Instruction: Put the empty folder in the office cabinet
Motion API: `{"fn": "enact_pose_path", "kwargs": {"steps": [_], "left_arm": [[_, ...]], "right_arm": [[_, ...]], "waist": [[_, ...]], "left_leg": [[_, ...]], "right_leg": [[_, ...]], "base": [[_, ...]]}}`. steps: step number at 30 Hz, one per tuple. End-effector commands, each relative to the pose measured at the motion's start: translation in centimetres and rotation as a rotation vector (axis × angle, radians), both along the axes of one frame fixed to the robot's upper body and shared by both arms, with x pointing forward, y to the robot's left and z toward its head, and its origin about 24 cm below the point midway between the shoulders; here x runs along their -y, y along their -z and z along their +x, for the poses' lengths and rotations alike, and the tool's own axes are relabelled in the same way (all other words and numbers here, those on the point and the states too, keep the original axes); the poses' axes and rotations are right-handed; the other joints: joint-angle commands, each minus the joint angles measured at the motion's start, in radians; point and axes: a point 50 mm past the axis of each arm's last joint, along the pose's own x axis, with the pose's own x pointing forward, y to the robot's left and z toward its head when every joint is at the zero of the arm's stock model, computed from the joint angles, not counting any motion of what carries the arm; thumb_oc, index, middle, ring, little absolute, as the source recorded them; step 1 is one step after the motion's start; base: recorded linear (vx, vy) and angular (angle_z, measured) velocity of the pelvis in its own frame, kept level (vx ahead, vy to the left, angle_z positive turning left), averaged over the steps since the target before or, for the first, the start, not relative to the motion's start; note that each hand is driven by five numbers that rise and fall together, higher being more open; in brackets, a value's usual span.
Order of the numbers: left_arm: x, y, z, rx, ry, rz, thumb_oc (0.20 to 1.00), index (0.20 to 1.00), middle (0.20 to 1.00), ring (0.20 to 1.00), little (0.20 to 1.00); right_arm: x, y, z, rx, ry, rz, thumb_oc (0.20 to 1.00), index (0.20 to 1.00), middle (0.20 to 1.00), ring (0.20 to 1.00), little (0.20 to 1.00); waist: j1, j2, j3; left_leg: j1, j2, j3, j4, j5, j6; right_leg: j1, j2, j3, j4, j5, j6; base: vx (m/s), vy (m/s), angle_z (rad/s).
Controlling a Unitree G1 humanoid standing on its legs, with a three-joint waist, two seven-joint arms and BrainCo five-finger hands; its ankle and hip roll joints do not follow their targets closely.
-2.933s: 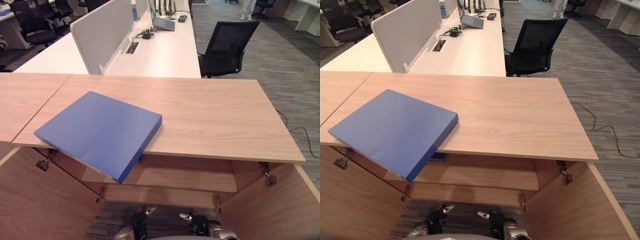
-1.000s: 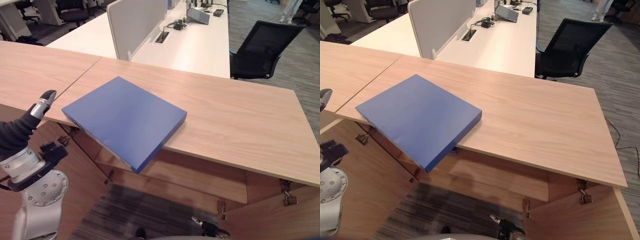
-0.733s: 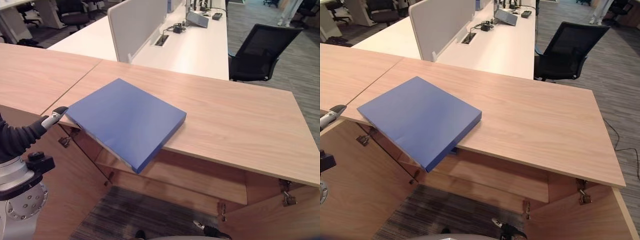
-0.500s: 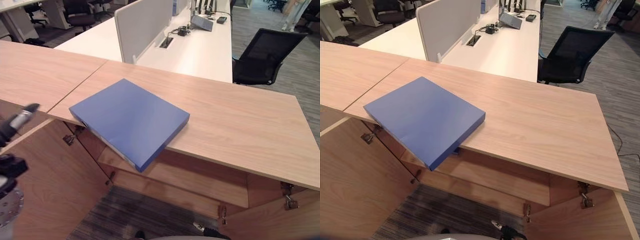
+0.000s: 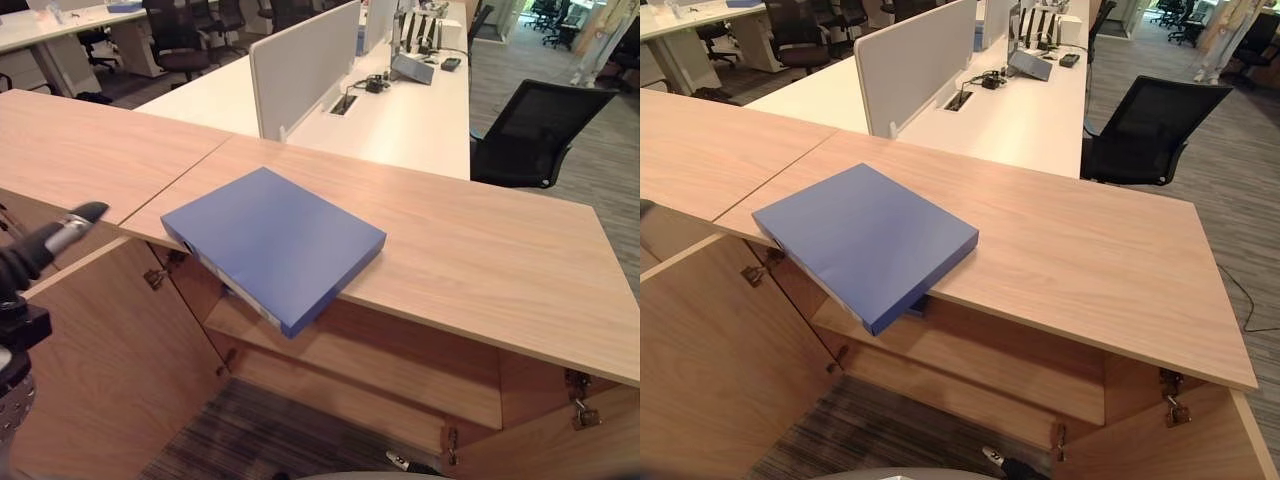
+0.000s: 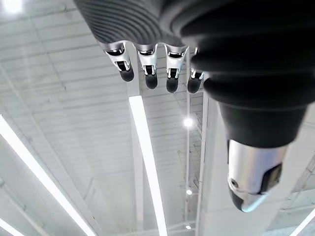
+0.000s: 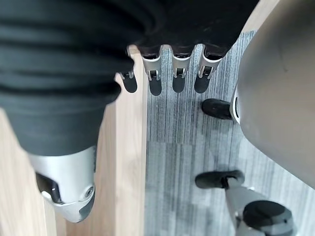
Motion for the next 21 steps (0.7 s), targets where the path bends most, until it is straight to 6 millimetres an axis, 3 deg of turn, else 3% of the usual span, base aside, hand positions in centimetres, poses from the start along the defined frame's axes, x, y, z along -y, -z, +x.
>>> {"fn": "enact_pose_path", "kwargs": {"steps": [1,12,21], "left_arm": [[1.0,0.6,0.4,-0.117,0.085,0.066,1.0,1.0,1.0,1.0,1.0],[2.5,2.2,1.6,-0.239,0.207,0.095,1.0,1.0,1.0,1.0,1.0],[3.3,2.1,2.2,-0.305,0.232,0.215,1.0,1.0,1.0,1.0,1.0]], "right_arm": [[-2.1,-0.1,1.0,0.007,-0.03,0.063,1.0,1.0,1.0,1.0,1.0],[-1.7,-0.1,1.1,-0.004,-0.057,0.063,1.0,1.0,1.0,1.0,1.0],[-1.1,-0.2,1.2,-0.005,-0.066,0.057,1.0,1.0,1.0,1.0,1.0]], "waist": [[-0.016,-0.031,-0.039],[-0.027,-0.029,-0.041],[-0.031,-0.028,-0.046]], "left_leg": [[0.006,-0.025,-0.019,-0.007,-0.054,0.042],[0.01,-0.025,-0.014,-0.007,-0.058,0.044],[0.013,-0.025,-0.005,-0.007,-0.062,0.046]], "right_leg": [[-0.062,0.018,0.076,-0.008,0.046,-0.015],[-0.061,0.018,0.084,-0.008,0.045,-0.016],[-0.064,0.02,0.09,-0.008,0.046,-0.017]], "base": [[-0.01,0.01,-0.04],[0.0,0.004,-0.01],[0.0,0.003,-0.02]]}}
